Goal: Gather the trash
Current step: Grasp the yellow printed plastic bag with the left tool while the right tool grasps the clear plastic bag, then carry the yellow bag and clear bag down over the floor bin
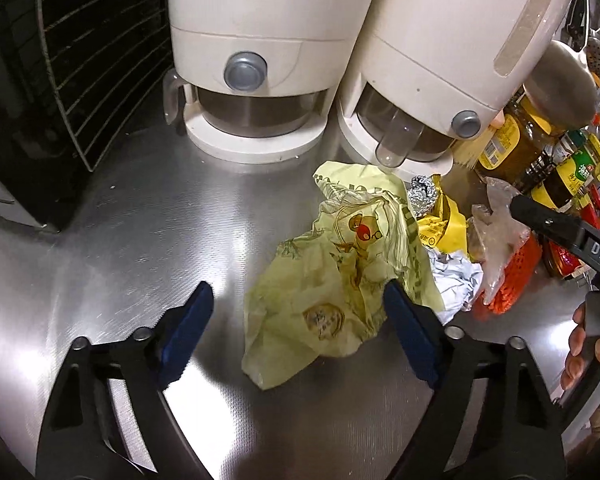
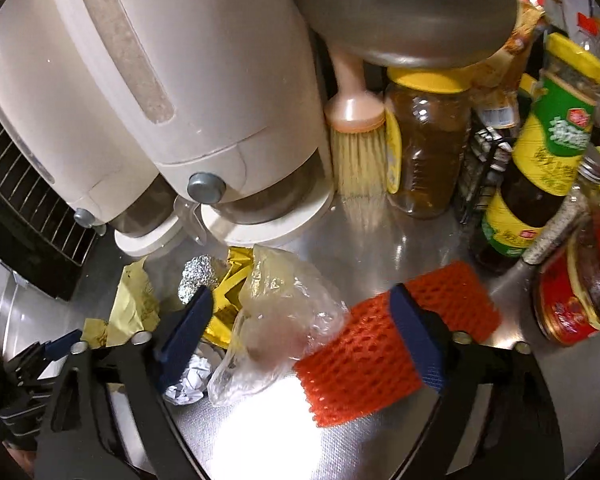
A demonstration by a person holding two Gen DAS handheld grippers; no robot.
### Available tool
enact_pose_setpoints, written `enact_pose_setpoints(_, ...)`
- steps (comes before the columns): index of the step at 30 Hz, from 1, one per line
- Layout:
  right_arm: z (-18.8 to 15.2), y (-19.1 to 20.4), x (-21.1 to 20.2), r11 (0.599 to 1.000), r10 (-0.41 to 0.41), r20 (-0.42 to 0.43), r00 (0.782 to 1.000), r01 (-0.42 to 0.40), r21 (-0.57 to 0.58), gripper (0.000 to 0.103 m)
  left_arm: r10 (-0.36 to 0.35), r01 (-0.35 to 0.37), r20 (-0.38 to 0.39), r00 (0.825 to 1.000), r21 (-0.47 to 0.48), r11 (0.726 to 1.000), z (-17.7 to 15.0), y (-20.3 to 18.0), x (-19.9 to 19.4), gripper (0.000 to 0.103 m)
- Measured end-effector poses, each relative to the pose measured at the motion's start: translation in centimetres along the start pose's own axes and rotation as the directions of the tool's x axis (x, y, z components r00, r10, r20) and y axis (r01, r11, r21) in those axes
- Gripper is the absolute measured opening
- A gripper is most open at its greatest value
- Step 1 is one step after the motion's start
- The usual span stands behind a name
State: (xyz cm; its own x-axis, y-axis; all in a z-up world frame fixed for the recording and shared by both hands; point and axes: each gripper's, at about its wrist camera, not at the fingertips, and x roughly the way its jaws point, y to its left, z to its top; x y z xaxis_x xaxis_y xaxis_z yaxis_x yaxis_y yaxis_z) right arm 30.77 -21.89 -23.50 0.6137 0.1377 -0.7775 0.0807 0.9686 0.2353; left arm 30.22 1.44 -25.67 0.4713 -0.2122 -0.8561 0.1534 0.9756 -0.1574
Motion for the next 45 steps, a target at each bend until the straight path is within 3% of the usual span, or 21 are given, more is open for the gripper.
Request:
enact_pose_setpoints(5,-0.2,0.6,1.3,0.999,0.017,-0.044,0.999,-0.019,-0.031,0.052,-0.023,0.023,-0.032,0.999,-0.003,1.000,0.2,0.1,1.1,0.045)
enact_pose_setpoints(7,-0.4,0.7,1.4,0.999,0.024,-0.054,0.998,-0.026,-0.036,0.038,-0.026,0.026,-0.036,0.999,0.000,1.000,0.2,0.1,1.1,0.039)
enact_pose_setpoints(11,-0.5,1.0,0.8,0.998,0.035,-0.053,0.998,-0.037,-0.052,0.024,-0.025,0.026,-0.039,0.999,0.024,0.999,0.2,-0.2,0.7,0.022)
enact_pose_setpoints(12,-0.5,1.1,0.5,0.998,0.038,-0.049,0.998,-0.041,-0.055,0.022,-0.026,0.027,-0.032,0.999,0.029,0.999,0.1,-0.2,0.4,0.013)
enact_pose_setpoints(27,-1.8,2.6,-6.8,0.993,0.083,0.036,0.996,-0.079,-0.085,0.017,-0.024,0.019,0.073,0.997,0.062,0.998,-1.8,-1.2,-6.7,0.012)
enact_pose_setpoints(45,-9.5,3.3,-14.7,0.988,0.123,0.056,0.991,-0.117,-0.104,0.017,-0.034,0.024,0.092,0.995,0.110,0.994,-10.8,-3.4,-13.5,0.012)
